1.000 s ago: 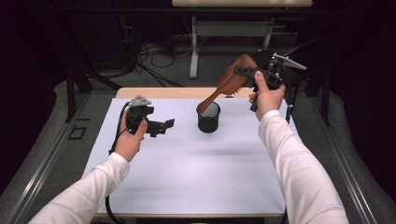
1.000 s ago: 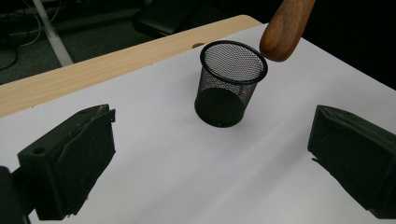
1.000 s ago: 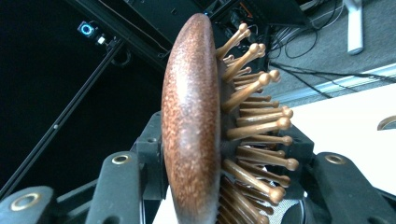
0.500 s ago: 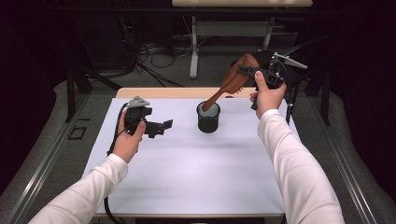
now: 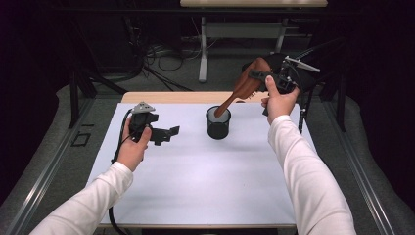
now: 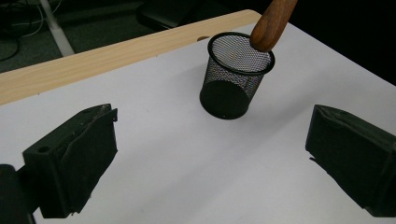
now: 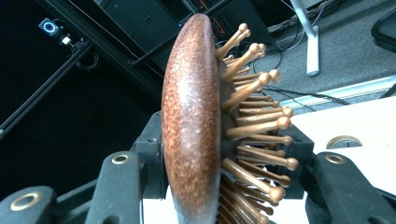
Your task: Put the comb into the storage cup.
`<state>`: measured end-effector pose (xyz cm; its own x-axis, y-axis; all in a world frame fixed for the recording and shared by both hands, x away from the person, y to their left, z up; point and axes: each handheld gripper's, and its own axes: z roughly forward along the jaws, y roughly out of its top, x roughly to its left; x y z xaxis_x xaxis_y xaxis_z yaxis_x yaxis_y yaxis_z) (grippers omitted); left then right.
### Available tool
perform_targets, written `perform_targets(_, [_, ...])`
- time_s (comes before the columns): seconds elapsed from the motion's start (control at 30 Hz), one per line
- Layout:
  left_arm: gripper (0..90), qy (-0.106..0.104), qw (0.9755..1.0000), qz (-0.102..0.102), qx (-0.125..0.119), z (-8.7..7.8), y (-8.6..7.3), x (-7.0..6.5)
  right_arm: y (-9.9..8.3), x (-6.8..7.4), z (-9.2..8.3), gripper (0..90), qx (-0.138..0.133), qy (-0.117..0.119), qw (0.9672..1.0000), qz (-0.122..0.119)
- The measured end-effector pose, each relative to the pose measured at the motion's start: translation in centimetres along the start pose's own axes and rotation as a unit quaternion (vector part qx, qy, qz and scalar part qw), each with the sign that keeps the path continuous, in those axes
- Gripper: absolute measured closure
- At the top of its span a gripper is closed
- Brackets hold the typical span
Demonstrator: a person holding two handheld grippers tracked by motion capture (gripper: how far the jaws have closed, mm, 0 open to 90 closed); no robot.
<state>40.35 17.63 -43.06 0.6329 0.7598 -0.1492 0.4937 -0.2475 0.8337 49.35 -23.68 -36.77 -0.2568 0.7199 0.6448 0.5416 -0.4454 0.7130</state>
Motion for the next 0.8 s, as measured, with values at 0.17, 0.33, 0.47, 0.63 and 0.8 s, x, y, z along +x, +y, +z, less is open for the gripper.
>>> perform_targets(0.17, [2.0,-0.001,1.0000,-0.002,-0.002,-0.2,0.0,0.0,0.0,-0.1,0.1,47.7,-0.002,-0.003,1.0000,0.001])
perform_targets(0.33, [2.4,-0.001,1.0000,-0.003,-0.001,-0.2,0.0,0.0,-0.1,-0.3,0.3,47.6,-0.002,-0.005,1.0000,0.001])
perform_targets(0.47, [2.7,-0.001,1.0000,-0.006,-0.002,-0.2,0.0,0.1,-0.2,-0.4,0.6,47.6,-0.002,-0.009,1.0000,-0.001])
perform_targets(0.63, [2.8,-0.001,1.0000,-0.008,-0.004,-0.3,0.0,0.2,-0.5,-0.5,1.0,47.6,-0.004,-0.012,0.9999,0.000])
perform_targets(0.8, [2.8,0.000,1.0000,-0.007,-0.005,-0.5,-0.1,0.2,-0.9,-0.6,1.4,47.6,-0.004,-0.017,0.9998,-0.008])
